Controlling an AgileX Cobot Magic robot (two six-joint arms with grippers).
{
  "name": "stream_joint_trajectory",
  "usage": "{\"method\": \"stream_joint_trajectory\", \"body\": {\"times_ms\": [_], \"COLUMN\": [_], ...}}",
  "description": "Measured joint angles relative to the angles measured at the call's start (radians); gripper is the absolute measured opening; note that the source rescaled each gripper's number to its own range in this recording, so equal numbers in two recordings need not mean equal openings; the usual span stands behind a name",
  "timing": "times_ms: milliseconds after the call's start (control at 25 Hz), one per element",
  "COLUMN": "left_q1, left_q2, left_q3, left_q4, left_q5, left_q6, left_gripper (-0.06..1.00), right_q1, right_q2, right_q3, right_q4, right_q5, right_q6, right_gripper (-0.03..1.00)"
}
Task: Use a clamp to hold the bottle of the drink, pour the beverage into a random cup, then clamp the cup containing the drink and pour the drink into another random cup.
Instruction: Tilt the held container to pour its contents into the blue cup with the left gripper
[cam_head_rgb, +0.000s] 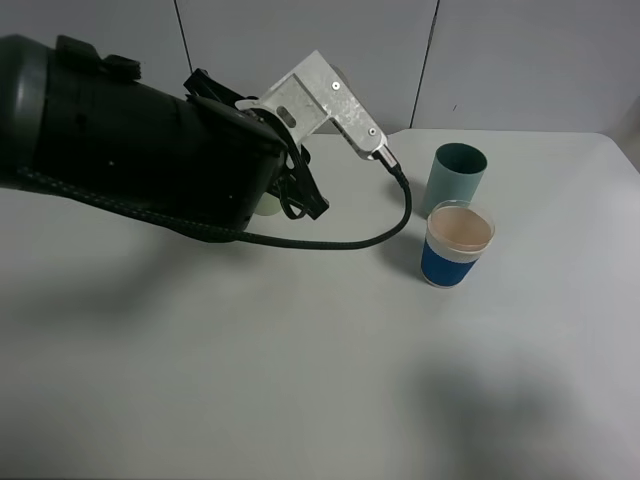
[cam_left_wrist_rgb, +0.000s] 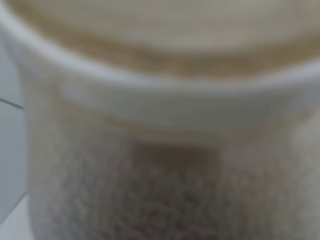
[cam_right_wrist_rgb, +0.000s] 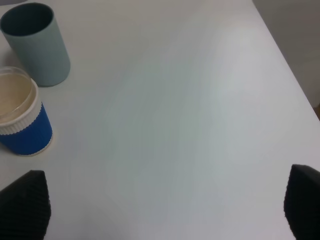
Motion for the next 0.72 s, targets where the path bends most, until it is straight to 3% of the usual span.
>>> {"method": "stream_joint_trajectory", "body": {"times_ms": [480, 720], "left_q1": [0.000, 0.000], "left_q2": [0.133, 0.196], "left_q3": [-0.166, -0.232], "left_q4": [0.001, 0.023], "left_q5": [-0.024, -0.023], "left_q6": [0.173, 0.213], "left_gripper": [0.02, 0.02], "right_q1": [0.000, 0.000], "right_q2": [0.000, 0.000], "right_q3": [0.000, 0.000], "right_q4": [0.000, 0.000], "right_q5": [0.000, 0.000], "right_q6": [0.000, 0.000], "right_gripper": [0.80, 0.80]}}
